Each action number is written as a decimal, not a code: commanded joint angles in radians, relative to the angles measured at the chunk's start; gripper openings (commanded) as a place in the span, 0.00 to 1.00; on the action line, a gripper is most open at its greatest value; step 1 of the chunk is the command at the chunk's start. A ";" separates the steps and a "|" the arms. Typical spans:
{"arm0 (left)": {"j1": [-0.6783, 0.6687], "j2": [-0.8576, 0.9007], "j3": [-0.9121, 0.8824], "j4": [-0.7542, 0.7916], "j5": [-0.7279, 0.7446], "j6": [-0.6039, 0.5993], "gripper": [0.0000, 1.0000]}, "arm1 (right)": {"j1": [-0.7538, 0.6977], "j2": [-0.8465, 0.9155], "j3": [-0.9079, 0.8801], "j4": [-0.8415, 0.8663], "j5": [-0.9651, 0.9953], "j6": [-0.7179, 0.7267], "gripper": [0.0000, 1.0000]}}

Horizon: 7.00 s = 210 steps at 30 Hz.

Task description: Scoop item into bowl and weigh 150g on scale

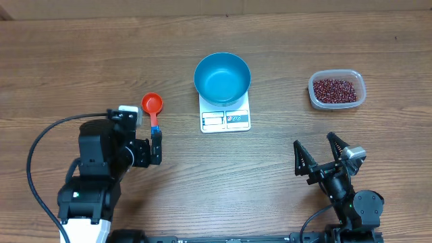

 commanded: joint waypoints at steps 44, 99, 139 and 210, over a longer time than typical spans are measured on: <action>0.004 0.122 0.066 -0.069 0.109 0.071 1.00 | -0.002 0.000 -0.005 0.003 0.003 0.006 1.00; 0.004 0.123 0.066 -0.069 0.109 0.071 0.99 | -0.002 0.000 -0.005 0.003 0.003 0.006 1.00; 0.004 0.123 0.066 -0.068 0.108 0.071 0.99 | -0.002 0.000 -0.005 0.003 0.003 0.006 1.00; 0.004 0.123 0.066 -0.061 0.086 0.071 1.00 | -0.002 0.000 -0.005 0.003 0.003 0.006 1.00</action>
